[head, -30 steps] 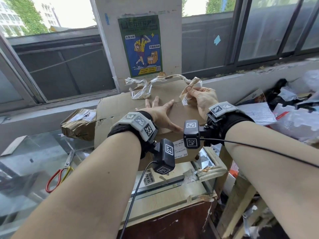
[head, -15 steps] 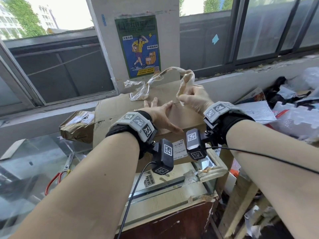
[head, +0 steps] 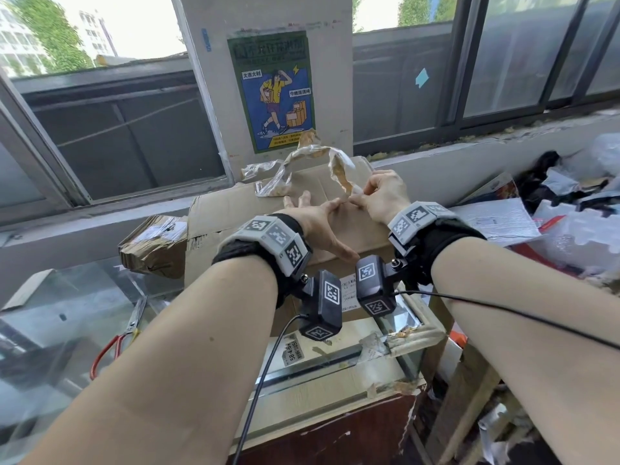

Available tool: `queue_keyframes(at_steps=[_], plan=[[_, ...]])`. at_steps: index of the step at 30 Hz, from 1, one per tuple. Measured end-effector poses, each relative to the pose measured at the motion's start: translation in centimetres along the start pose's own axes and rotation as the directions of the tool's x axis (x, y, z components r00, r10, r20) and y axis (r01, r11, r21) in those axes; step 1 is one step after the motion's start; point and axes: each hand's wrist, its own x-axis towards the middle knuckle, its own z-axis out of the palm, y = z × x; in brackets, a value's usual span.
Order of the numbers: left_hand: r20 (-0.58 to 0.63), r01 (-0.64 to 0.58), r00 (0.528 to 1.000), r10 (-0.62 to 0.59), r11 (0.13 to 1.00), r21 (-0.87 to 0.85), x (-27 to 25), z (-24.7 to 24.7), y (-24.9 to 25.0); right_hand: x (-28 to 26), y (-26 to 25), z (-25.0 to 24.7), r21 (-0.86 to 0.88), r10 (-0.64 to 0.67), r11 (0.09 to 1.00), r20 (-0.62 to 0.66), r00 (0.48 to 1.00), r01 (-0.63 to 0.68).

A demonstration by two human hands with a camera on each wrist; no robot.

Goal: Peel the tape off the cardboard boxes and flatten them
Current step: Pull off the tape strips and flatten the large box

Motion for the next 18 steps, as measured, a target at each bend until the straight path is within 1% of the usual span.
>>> queue_keyframes(at_steps=[2,4,6,11,14,18], plan=[[0.000,0.009,1.000,-0.009,0.999,0.033,0.1,-0.2,0.4,0.2,0.0,0.0,0.061,0.041,0.997,0.006,0.999,-0.041],[-0.007,0.009,1.000,-0.008,0.994,0.109,0.2,-0.6,1.0,0.2,0.1,-0.1,0.131,0.086,0.987,0.030,0.996,-0.089],[-0.025,-0.017,0.999,0.022,0.985,0.170,0.3,-0.9,1.6,0.3,0.3,-0.2,0.180,0.112,0.977,0.042,0.993,-0.118],[-0.017,-0.114,0.993,0.118,0.981,0.160,0.3,-0.8,1.7,0.3,0.4,-0.2,0.295,0.155,0.944,-0.003,0.988,-0.148],[-0.014,-0.115,0.993,0.119,0.979,0.167,0.4,-0.8,1.6,0.1,0.3,-0.1,0.336,0.158,0.932,-0.033,0.987,-0.138],[0.010,-0.112,0.994,0.112,0.975,0.190,0.4,-0.9,1.8,0.2,0.4,0.0,0.337,0.148,0.933,-0.040,0.988,-0.126]])
